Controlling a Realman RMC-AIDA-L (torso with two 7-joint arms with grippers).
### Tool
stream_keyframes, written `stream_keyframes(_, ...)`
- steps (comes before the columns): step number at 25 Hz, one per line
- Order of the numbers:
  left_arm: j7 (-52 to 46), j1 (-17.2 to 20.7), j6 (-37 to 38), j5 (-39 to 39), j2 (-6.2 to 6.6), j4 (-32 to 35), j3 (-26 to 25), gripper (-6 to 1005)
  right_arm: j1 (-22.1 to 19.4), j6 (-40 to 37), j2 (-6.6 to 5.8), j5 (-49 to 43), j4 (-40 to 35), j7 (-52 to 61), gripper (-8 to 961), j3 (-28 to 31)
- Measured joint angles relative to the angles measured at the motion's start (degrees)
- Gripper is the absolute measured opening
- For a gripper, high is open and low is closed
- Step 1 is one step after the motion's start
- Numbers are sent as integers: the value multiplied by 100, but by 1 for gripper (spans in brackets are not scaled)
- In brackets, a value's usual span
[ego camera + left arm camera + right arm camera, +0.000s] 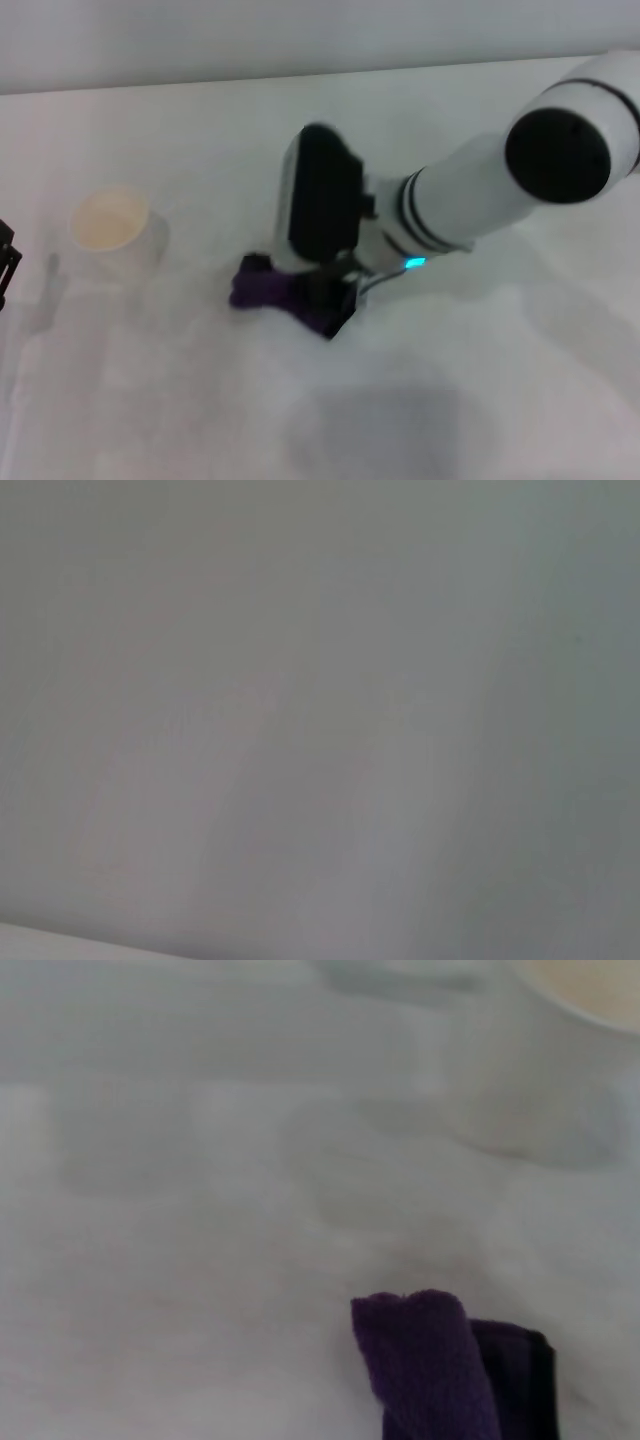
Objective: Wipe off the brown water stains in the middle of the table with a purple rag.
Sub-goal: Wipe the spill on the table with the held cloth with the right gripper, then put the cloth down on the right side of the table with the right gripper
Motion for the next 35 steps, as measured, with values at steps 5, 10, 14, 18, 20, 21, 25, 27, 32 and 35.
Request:
stream_keyframes(5, 0, 0, 0, 0, 0, 0, 0, 884, -34, -125, -6, -447, 362, 2, 88, 657)
stream_keyframes(10, 0, -12, 3, 0, 6, -2, -63, 885, -52, -154, -21, -823, 556, 3, 87, 1201)
stream_keyframes(14, 0, -21, 14, 0, 8, -25, -77, 885, -84, -50, -37, -861, 478, 10, 89, 1347)
stream_keyframes(18, -14, -46, 18, -1, 9, -59, -79, 885, -300, 235, -23, -851, -10, 13, 103, 1174)
stream_keyframes(20, -17, -53, 19, -5, 9, -61, -79, 885, -455, 424, -21, -859, -344, 12, 110, 1036)
stream_keyframes(21, -17, -57, 21, -7, 9, -61, -80, 885, -614, 579, -24, -842, -653, 9, 114, 983)
stream_keyframes(25, -19, -96, 33, -10, 9, -72, -79, 885, -844, 743, -27, -815, -994, -1, 128, 954)
stream_keyframes(27, -20, -124, 35, -13, 9, -87, -79, 885, -948, 712, -28, -828, -1046, 1, 135, 961)
stream_keyframes(32, -23, -184, 25, -18, 9, -159, -79, 885, -1042, 646, -54, -922, -866, 88, 153, 1375)
stream_keyframes(35, -35, -221, 17, -18, 9, -220, -79, 886, -1178, 607, -58, -1048, -819, 118, 164, 1791)
